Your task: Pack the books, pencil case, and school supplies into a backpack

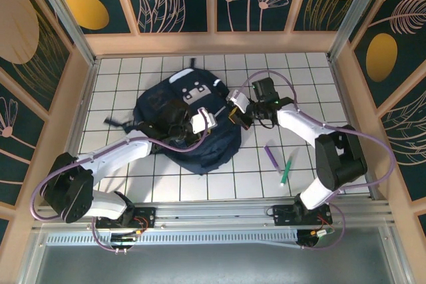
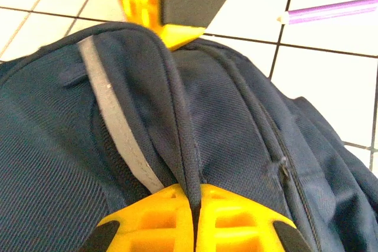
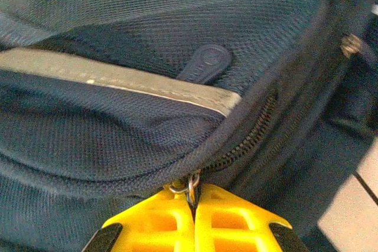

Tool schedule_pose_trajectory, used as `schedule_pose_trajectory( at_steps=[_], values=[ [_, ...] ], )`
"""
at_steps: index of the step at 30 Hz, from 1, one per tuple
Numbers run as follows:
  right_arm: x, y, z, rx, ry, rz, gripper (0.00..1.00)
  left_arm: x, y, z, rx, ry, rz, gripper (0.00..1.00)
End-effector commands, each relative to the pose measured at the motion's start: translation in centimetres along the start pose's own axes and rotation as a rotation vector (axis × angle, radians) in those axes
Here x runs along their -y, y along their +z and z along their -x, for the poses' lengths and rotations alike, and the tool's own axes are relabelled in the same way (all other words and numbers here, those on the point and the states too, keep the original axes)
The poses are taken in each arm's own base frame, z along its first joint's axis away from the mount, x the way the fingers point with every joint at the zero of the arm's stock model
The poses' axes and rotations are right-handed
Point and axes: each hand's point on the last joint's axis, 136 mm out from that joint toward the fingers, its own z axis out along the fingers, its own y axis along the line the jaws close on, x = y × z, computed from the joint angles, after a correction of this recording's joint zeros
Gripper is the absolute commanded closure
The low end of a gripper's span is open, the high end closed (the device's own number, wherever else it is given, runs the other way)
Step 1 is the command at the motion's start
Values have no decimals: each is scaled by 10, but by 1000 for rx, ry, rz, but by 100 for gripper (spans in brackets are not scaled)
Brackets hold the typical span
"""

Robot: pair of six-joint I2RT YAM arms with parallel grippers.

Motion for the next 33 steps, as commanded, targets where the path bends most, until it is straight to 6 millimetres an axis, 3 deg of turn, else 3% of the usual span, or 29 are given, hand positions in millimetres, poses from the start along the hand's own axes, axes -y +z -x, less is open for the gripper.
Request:
schedule_pose_trajectory(
  at_steps=[1,7,9,14,18,24,29,33],
  values=[
    [10,-1,41,144,-83,-67,100,36,-1,53,170,24,-192,100],
    [-49,-11,34,151,-321,45,100,2,25,61,121,-79,-76,100],
    [-59,-14,26,133,-349,75,100,-3,26,68,148,-92,-61,100],
    [-56,-11,-2,7,-349,57,100,-13,14,83,215,-96,-13,100],
    [-69,-12,-16,-52,-428,96,100,-21,-5,83,235,-120,2,100],
    [-65,-18,-15,-83,-452,72,100,-36,-35,70,284,-174,76,100],
    [-94,-17,1,-49,-480,181,100,-28,-28,70,303,-213,15,100],
    [-104,-18,6,-60,-473,235,100,-28,-24,76,325,-225,-5,100]
  ],
)
